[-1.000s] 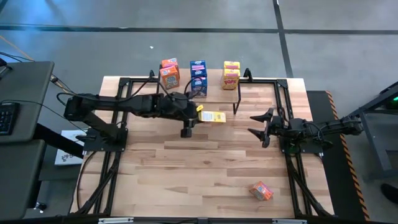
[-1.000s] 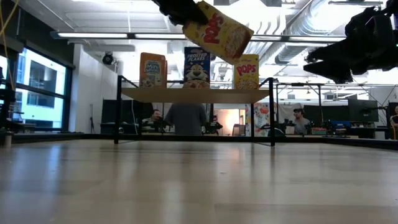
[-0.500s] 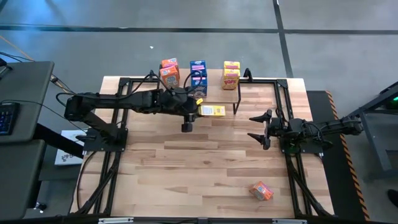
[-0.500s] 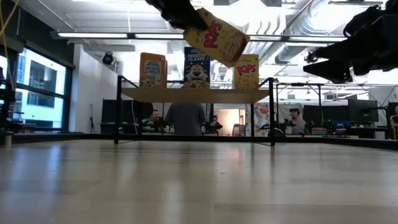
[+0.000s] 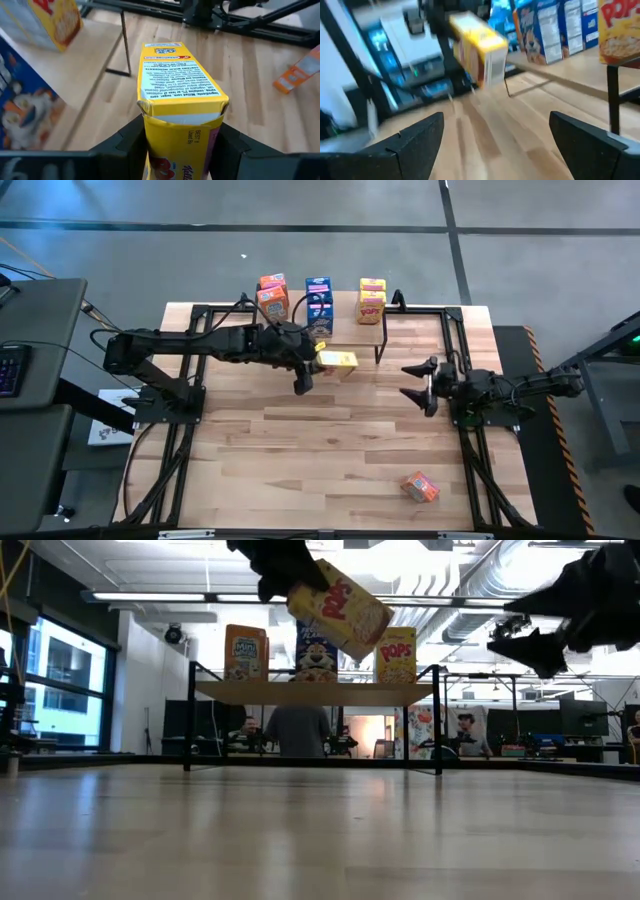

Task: Stack cereal on shelf
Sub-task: Put the yellow cereal box on the shelf aligned with the other yellow cereal boxes

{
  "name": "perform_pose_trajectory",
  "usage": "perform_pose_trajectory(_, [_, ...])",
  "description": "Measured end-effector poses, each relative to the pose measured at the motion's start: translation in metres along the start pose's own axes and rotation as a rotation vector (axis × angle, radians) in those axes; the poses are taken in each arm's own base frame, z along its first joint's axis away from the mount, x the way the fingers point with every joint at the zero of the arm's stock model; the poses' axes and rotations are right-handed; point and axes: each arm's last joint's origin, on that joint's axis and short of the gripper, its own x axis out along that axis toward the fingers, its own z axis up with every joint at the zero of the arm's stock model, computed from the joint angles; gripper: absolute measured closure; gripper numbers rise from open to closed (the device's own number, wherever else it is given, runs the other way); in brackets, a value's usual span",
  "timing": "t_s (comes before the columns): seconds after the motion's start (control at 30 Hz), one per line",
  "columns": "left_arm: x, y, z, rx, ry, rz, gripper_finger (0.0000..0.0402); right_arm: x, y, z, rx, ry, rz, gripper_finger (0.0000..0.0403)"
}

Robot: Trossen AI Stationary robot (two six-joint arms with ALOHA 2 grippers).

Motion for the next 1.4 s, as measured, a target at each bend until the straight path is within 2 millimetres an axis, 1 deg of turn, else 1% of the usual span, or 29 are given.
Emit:
perform_pose_trajectory(0.07, [0.0, -0.002, -0.001, -0.047, 0.013, -0.018, 0.0249, 0.0, 0.001, 0.004, 0.073, -0.043, 0.009, 0.0048])
perform_pose_trajectory(0.17, [0.0, -0.006, -0.004, -0.086, 0.035, -0.028, 0.0249, 0.0, 0.001, 0.01, 0.117, -0.104, -0.016, 0.0048])
perform_pose_trajectory(0.3, [-0.001, -0.014, -0.006, -0.099, 0.056, -0.043, 0.0249, -0.001, 0.004, 0.017, 0.136, -0.149, 0.035, 0.0048])
perform_pose_trajectory(0.47, [-0.002, -0.023, -0.008, -0.084, 0.063, -0.064, 0.0249, -0.002, 0.012, 0.041, 0.137, -0.202, 0.08, 0.0048])
perform_pose_trajectory(0.67, [-0.003, -0.029, -0.009, -0.07, 0.067, -0.08, 0.0249, 0.01, 0.026, 0.073, 0.032, -0.144, 0.089, 0.0048])
perform_pose_trajectory(0.8, [-0.003, -0.031, -0.012, -0.065, 0.092, -0.081, 0.0249, 0.027, 0.037, 0.09, -0.043, -0.041, 0.043, 0.0048])
perform_pose_trajectory(0.9, [-0.003, -0.03, -0.016, -0.079, 0.132, -0.072, 0.0249, 0.041, 0.045, 0.1, -0.06, 0.019, 0.026, 0.0048])
perform_pose_trajectory(1.0, [0.0, -0.03, -0.019, -0.093, 0.165, -0.063, 0.0249, 0.056, 0.052, 0.103, -0.069, 0.094, 0.008, 0.0048])
perform_pose_trajectory(1.13, [0.008, -0.031, -0.023, -0.093, 0.198, -0.07, 0.0249, 0.077, 0.06, 0.1, -0.085, 0.192, 0.021, 0.0048])
perform_pose_trajectory(1.27, [0.023, -0.035, -0.03, -0.082, 0.262, -0.125, 0.0249, 0.096, 0.066, 0.093, -0.13, 0.265, 0.022, 0.0048])
perform_pose_trajectory(1.4, [0.036, -0.039, -0.036, -0.031, 0.289, -0.127, 0.0249, 0.111, 0.07, 0.086, -0.171, 0.317, 0.019, 0.0048])
